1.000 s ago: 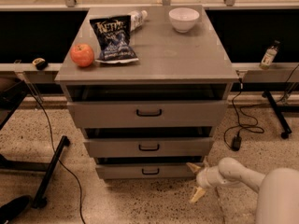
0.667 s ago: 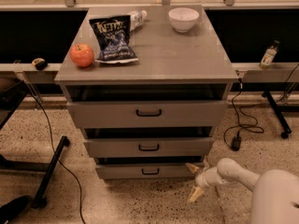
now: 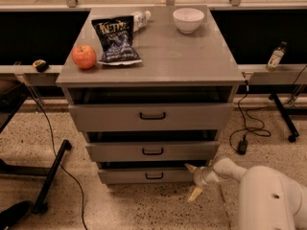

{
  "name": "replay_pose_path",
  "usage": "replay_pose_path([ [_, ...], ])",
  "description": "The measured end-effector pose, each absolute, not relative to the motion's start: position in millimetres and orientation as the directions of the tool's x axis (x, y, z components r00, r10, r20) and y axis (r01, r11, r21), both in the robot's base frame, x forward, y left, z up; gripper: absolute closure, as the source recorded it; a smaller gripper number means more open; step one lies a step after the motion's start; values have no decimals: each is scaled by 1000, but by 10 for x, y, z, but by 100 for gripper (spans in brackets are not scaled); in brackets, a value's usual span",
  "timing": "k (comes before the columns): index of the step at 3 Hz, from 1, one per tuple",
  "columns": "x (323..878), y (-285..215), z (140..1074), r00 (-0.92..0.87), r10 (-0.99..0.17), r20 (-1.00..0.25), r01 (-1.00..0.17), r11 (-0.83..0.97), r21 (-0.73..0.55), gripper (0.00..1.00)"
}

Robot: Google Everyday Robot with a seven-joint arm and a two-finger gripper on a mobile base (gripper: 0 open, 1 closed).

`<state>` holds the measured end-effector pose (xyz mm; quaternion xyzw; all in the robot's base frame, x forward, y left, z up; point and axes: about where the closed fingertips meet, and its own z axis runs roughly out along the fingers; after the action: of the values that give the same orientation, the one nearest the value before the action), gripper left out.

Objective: Open bottom drawer

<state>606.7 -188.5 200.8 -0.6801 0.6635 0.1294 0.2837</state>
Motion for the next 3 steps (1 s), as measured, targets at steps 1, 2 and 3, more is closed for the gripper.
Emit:
replay_pose_path([
  [1,6185,-1832,1888,79,-835,-545,-980,37,-198,0],
  [2,6239,-1813,1852,71,-833,-548,-980,44,-194,10],
  [3,6242,-1813,1852,71,-833,-548,-980,44,-194,15],
])
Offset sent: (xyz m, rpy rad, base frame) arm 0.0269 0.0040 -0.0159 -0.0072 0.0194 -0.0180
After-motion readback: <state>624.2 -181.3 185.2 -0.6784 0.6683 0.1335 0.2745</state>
